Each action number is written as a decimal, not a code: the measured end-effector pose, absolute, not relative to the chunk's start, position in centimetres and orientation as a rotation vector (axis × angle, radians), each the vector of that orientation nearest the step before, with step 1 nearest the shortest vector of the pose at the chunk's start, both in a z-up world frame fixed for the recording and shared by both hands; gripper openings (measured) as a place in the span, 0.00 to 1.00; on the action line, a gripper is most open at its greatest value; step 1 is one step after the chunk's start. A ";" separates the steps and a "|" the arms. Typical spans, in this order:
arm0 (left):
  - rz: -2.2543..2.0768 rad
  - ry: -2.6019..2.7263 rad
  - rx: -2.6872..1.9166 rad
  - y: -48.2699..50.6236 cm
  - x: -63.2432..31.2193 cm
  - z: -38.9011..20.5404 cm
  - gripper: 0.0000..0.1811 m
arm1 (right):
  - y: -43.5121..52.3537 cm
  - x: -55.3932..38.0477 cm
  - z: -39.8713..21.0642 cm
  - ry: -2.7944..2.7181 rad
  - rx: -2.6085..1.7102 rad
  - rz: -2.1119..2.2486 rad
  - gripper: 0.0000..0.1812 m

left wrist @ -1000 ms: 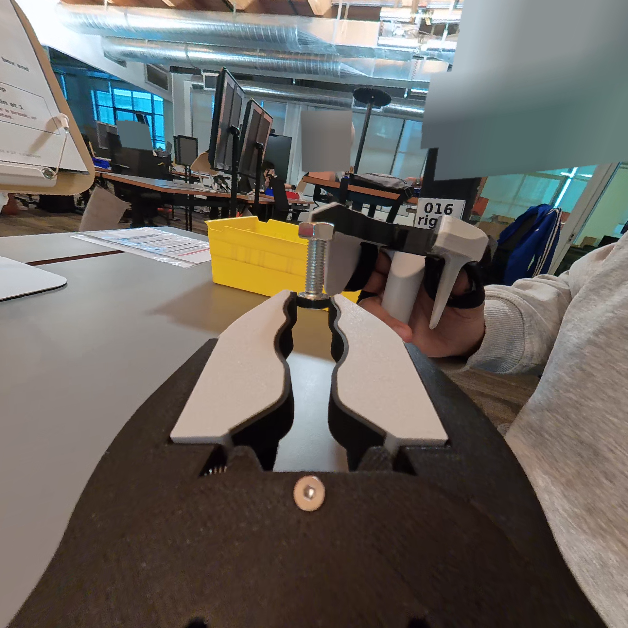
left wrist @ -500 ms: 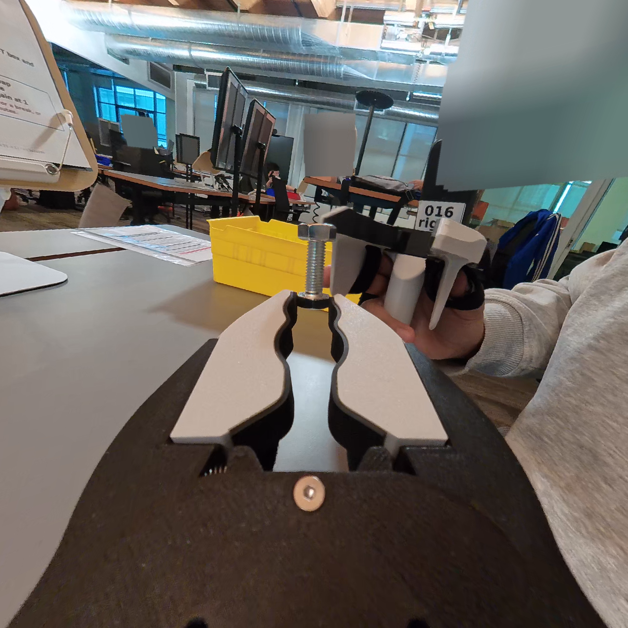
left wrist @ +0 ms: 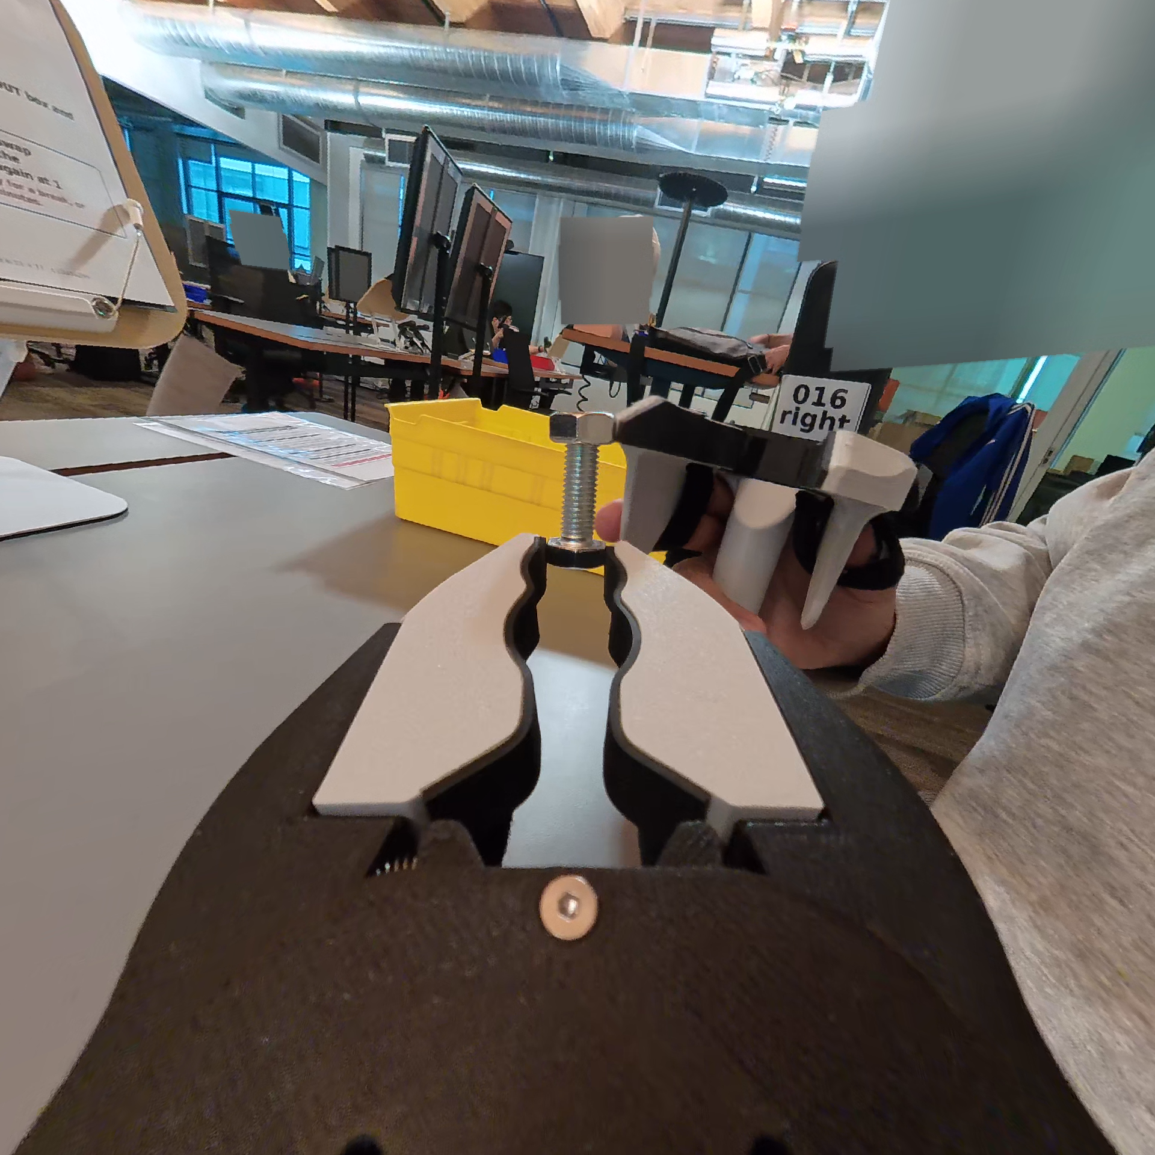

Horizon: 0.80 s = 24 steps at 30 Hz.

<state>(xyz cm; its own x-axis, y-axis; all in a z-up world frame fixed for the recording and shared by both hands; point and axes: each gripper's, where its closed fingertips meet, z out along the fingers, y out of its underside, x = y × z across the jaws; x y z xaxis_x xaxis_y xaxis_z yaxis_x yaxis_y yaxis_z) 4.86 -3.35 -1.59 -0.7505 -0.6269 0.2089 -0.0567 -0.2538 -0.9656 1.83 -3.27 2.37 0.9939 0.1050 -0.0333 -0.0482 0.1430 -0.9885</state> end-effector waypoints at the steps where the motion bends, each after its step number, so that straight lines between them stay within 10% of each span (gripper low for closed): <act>1: -2.059 1.628 -0.823 -3.4 4.8 -1.6 0.10 | -3.3 2.0 2.5 -0.038 -1.417 0.101 0.29; 24: -2.065 1.630 -0.822 -3.4 4.8 -1.6 0.10 | -3.4 2.4 2.7 -0.038 -1.400 0.041 0.34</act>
<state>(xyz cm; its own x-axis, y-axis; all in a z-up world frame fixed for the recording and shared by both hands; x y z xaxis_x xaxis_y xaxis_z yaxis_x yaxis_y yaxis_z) 4.80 -3.42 -1.58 -0.7552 -0.6216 0.2081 -0.0580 -0.2529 -0.9658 2.36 -3.39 2.75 0.9987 0.0515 0.0021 -0.0066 0.1691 -0.9856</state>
